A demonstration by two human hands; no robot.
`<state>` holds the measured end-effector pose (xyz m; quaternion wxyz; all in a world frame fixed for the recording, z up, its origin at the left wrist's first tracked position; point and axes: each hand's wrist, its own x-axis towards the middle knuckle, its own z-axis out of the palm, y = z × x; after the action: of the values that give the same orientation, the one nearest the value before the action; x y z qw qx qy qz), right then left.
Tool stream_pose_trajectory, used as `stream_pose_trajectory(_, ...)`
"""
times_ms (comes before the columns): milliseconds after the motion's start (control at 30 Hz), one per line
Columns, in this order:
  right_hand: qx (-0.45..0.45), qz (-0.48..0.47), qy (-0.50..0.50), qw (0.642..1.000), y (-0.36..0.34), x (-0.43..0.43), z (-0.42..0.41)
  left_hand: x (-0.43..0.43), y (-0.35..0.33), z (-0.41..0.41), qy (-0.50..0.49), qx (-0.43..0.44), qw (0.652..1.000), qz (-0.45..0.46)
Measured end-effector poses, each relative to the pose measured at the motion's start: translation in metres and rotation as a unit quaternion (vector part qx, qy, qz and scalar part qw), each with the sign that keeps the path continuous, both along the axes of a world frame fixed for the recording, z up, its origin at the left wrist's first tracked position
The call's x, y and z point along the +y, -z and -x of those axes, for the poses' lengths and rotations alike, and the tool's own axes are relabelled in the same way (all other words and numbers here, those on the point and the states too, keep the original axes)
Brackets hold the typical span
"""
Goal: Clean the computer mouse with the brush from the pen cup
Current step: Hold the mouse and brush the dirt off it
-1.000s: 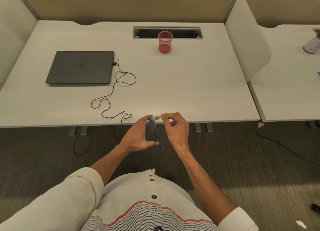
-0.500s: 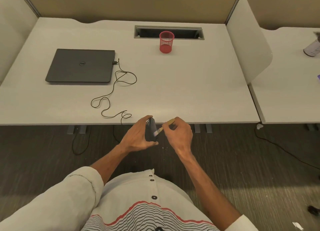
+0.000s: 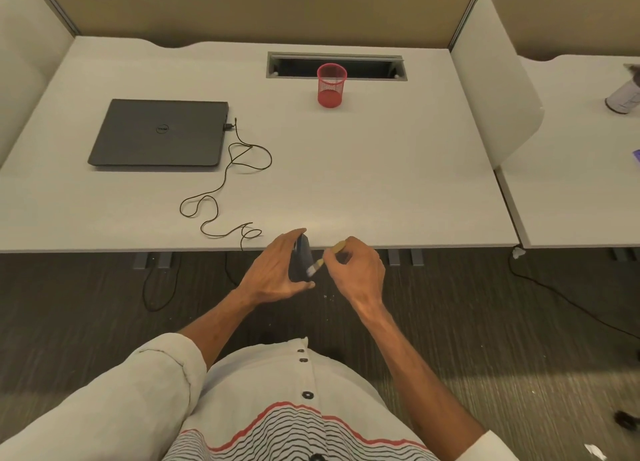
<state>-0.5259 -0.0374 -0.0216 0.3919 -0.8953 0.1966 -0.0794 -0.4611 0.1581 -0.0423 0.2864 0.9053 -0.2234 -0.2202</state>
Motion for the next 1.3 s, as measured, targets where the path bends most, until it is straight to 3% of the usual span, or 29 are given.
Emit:
stream_pose_trajectory(167,-0.073,-0.042,0.015,0.996,-0.009,0.006,-0.008,-0.003,0.000,-0.002,0.005,-0.014,1.000,-0.001)
stream_pose_trajectory(467,0.028,0.049,-0.022,0.998,0.005,0.000,0.005,-0.003,-0.001,-0.001,0.006,-0.018,1.000,-0.014)
stream_pose_trajectory(667,-0.066,-0.022,0.001,0.998,-0.007,0.005,0.000,-0.004,-0.002,0.001,0.009,-0.025,1.000,-0.014)
stream_pose_trajectory(933,0.029,0.010,-0.007,1.000,0.009,-0.003,0.009,0.000,-0.002,0.001,-0.010,-0.009,1.000,-0.012)
stream_pose_trajectory(1033,0.029,-0.043,0.027,0.998,0.010,-0.014,0.006,0.001,-0.002,0.003,-0.018,0.008,1.000,-0.014)
stream_pose_trajectory(1167,-0.001,-0.194,0.054,0.979,0.005,-0.012,-0.003,-0.001,-0.002,0.004,-0.015,0.024,1.000,-0.006)
stream_pose_trajectory(1300,0.010,-0.234,0.055,0.971,0.009,-0.002,-0.007,-0.002,-0.005,0.003,-0.018,0.016,1.000,0.003)
